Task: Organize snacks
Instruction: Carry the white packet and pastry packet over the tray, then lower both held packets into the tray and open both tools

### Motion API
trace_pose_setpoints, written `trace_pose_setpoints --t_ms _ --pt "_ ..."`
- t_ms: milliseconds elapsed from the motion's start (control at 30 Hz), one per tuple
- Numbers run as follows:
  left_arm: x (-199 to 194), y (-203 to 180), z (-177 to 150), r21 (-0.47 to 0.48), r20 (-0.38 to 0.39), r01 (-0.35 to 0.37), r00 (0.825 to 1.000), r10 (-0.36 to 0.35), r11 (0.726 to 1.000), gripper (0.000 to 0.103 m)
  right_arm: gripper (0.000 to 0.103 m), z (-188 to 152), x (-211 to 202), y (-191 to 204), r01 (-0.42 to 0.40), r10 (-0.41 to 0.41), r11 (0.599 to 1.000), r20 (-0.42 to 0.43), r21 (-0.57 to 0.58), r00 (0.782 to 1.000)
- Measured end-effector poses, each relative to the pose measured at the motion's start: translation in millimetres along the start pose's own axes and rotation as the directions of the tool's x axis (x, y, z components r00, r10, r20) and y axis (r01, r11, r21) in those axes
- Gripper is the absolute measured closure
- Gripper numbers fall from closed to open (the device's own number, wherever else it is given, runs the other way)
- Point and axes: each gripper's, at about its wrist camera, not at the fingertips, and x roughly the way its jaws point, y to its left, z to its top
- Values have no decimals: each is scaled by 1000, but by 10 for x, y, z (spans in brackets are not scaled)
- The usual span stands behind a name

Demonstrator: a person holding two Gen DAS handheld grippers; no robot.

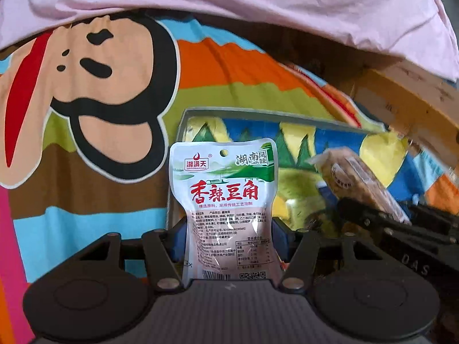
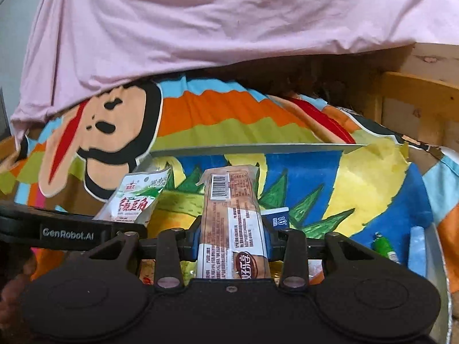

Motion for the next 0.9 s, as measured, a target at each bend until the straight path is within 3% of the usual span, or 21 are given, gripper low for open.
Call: trace_pose_setpoints --t_ms 200,633,900 --pt "-4 -23 -145 98 27 -27 999 24 995 40 63 -145 61 78 8 -8 999 -1 -34 1000" --pt "-2 -32 -245 89 48 -36 998 32 995 32 62 -276 104 173 17 -18 997 -7 -75 1000" --pt "-36 39 -323 28 27 13 1000 -14 1000 27 43 -249 -81 148 9 -6 992 19 -123 1000"
